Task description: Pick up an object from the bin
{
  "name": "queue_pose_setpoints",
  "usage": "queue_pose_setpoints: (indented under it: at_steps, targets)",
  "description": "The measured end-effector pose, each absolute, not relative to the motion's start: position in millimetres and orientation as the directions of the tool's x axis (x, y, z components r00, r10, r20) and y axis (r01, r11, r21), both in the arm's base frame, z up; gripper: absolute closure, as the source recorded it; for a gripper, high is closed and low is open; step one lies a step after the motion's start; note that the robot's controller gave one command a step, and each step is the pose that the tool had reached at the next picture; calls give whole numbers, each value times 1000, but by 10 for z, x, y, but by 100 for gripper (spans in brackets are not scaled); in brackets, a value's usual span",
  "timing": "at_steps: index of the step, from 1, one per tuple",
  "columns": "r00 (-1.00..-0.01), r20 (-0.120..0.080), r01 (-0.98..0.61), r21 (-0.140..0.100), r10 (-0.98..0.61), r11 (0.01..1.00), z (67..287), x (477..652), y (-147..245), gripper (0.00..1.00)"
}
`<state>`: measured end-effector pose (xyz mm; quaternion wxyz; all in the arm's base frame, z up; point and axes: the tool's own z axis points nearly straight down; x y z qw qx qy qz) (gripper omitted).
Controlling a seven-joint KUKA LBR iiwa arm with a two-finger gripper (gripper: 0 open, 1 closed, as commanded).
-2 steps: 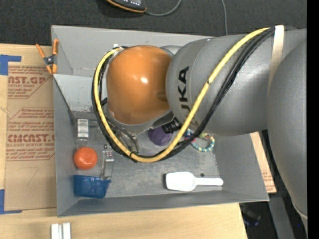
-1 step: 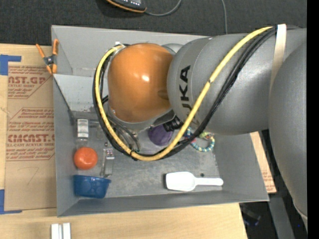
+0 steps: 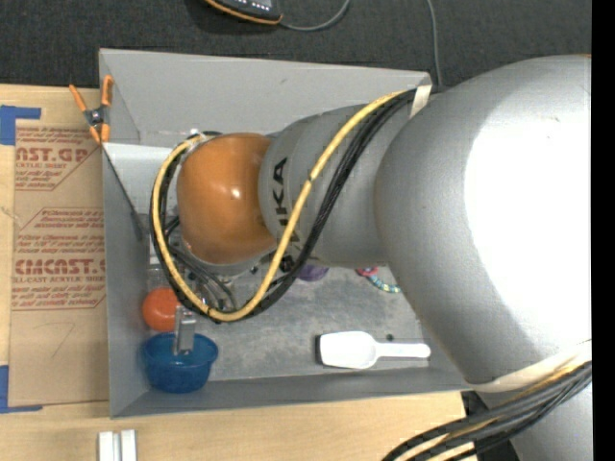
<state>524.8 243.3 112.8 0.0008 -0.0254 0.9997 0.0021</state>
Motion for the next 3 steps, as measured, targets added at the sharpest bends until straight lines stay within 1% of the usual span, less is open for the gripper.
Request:
queue_pose_setpoints:
  at_steps: [1, 2, 3]
  targets:
    - [-1000, 1, -28, 3, -28, 1000, 1350, 5317, 2465, 0]
    - [-997, -3, -80, 4, -80, 997, 1316, 5226, 2463, 0]
    - [-992, 0, -128, 4, -128, 992, 689, 5170, 2466, 0]
